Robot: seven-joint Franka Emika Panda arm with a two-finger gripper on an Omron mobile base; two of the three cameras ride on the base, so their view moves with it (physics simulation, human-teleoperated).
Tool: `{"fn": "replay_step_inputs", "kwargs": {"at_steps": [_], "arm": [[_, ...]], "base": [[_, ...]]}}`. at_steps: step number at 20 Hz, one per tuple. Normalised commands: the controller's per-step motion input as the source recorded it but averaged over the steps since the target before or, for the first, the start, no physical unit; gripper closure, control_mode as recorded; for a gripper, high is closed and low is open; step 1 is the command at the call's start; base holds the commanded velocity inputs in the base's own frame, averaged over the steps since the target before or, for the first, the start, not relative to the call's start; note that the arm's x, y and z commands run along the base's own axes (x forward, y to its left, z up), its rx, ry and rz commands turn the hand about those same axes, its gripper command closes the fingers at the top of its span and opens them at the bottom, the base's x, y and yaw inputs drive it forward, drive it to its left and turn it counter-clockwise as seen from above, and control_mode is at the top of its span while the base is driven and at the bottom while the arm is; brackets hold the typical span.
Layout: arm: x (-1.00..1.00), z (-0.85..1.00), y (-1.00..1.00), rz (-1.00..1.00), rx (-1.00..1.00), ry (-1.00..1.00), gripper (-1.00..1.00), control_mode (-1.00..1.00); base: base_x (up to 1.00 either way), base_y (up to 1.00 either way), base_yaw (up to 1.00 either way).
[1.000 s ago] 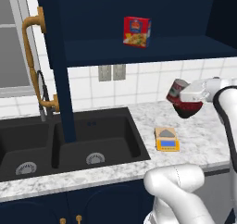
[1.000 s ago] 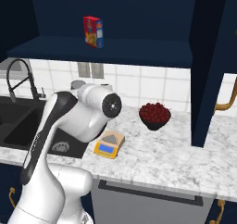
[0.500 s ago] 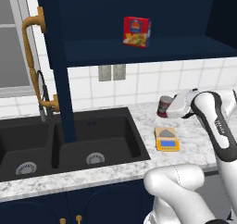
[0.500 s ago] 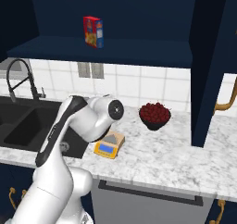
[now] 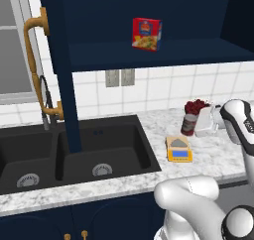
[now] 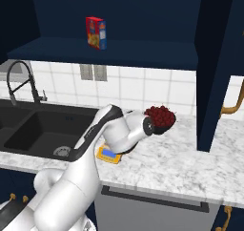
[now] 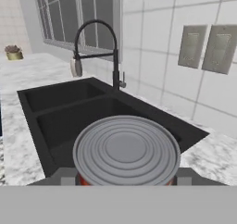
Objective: Pick the canned food and place it on the digital scale for weighing, and close the cabinet.
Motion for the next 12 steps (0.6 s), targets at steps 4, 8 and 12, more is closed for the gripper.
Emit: {"fn": "replay_step_inputs", "kwargs": {"at_steps": [4, 8, 12], "arm": [[0.06, -0.62, -0.09, 0.03, -0.10, 0.08, 1.00, -1.00], [0.04, -0.42, -0.10, 0.03, -0.02, 0.00, 1.00, -1.00], [0.00, -0.21, 0.04, 0.00, -0.01, 0.00, 1.00, -1.00]], "base": [[0.00, 0.00, 0.00], [0.00, 0.00, 0.00], [0.00, 0.00, 0.00]]}}
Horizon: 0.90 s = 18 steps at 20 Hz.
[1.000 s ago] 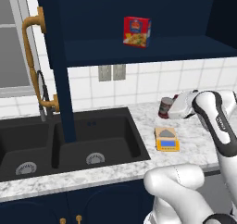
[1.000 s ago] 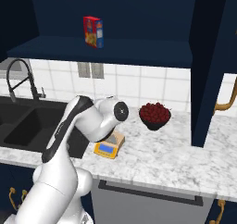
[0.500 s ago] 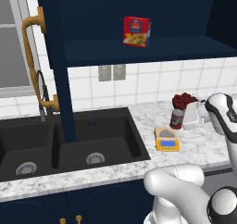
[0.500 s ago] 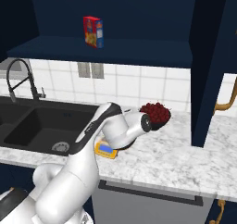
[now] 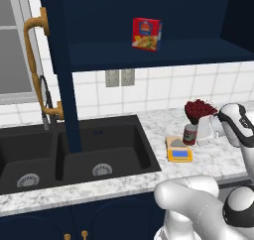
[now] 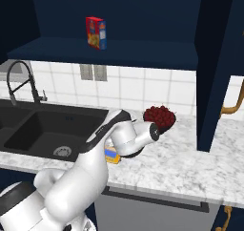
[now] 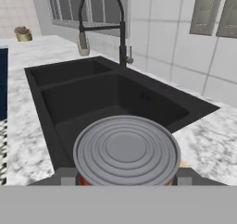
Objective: Pick the canned food and place it on the digital scale for weighing, and close the cabinet.
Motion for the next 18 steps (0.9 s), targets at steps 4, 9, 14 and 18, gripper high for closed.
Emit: {"fn": "replay_step_inputs", "kwargs": {"at_steps": [4, 9, 14, 18], "arm": [[0.11, -0.25, 0.10, 0.00, 0.00, 0.00, 1.00, -1.00], [0.30, -0.22, 0.07, 0.00, 0.00, 0.00, 1.00, -1.00], [0.34, -0.20, 0.01, 0.00, 0.00, 0.00, 1.00, -1.00], [0.16, -0.18, 0.00, 0.00, 0.00, 0.00, 1.00, -1.00]], "base": [[0.00, 0.00, 0.00], [0.00, 0.00, 0.00], [0.00, 0.00, 0.00], [0.00, 0.00, 0.00]]}}
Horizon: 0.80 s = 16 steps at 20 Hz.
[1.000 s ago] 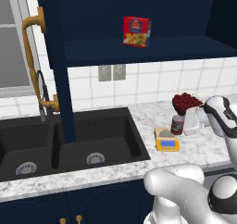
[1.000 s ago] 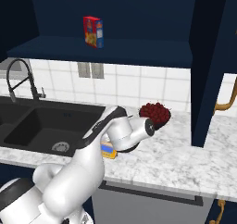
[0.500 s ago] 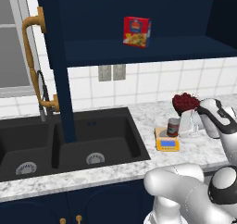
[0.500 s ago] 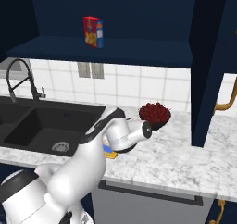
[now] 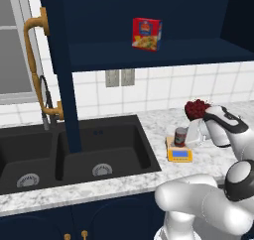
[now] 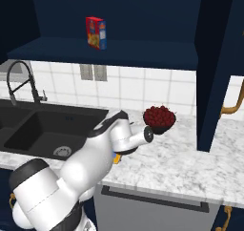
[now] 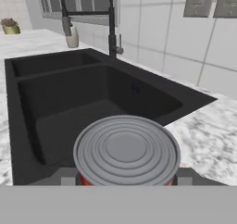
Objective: Pick the canned food and place it on the digital scale for weighing, and close the cabinet.
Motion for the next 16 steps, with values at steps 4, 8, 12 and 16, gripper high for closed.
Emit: {"fn": "replay_step_inputs", "kwargs": {"at_steps": [4, 8, 12, 16], "arm": [[0.13, -0.19, 0.00, 0.00, 0.00, 0.00, 1.00, -1.00], [0.16, -0.18, 0.00, 0.00, 0.00, 0.00, 1.00, -1.00], [0.24, -0.02, -0.07, 0.00, 0.00, 0.00, 1.00, -1.00], [0.03, -0.02, -0.17, 0.00, 0.00, 0.00, 1.00, -1.00]], "base": [[0.00, 0.00, 0.00], [0.00, 0.00, 0.00], [0.00, 0.00, 0.00], [0.00, 0.00, 0.00]]}}
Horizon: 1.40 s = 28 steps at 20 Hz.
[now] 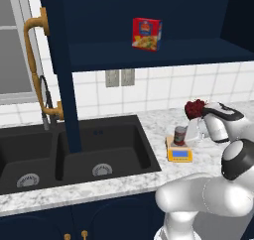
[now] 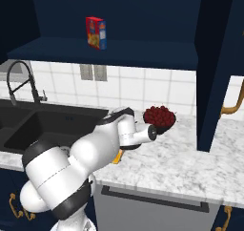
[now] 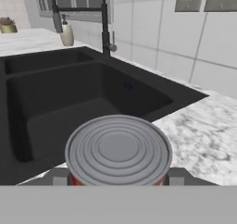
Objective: Pick the canned food and place it on the digital scale for weighing, and close the cabinet.
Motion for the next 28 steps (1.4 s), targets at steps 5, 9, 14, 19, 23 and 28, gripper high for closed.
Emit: {"fn": "replay_step_inputs", "kwargs": {"at_steps": [5, 9, 14, 19, 23, 28], "arm": [[-0.13, -0.20, 0.00, 0.00, 0.00, 0.00, -1.00, -1.00], [-0.01, 0.00, 0.00, 0.00, 0.00, -0.01, -1.00, -1.00], [-0.33, 0.17, 0.00, 0.00, 0.00, -0.21, -1.00, -1.00], [-0.28, 0.37, -0.16, 0.00, 0.01, -0.23, -1.00, -1.00], [-0.49, 0.55, -0.37, 0.03, 0.15, -0.45, -1.00, -1.00], [-0.28, 0.42, -0.57, 0.11, 0.25, -0.66, -1.00, -1.00]], "base": [[0.00, 0.00, 0.00], [0.00, 0.00, 0.00], [0.00, 0.00, 0.00], [0.00, 0.00, 0.00], [0.00, 0.00, 0.00], [0.00, 0.00, 0.00]]}}
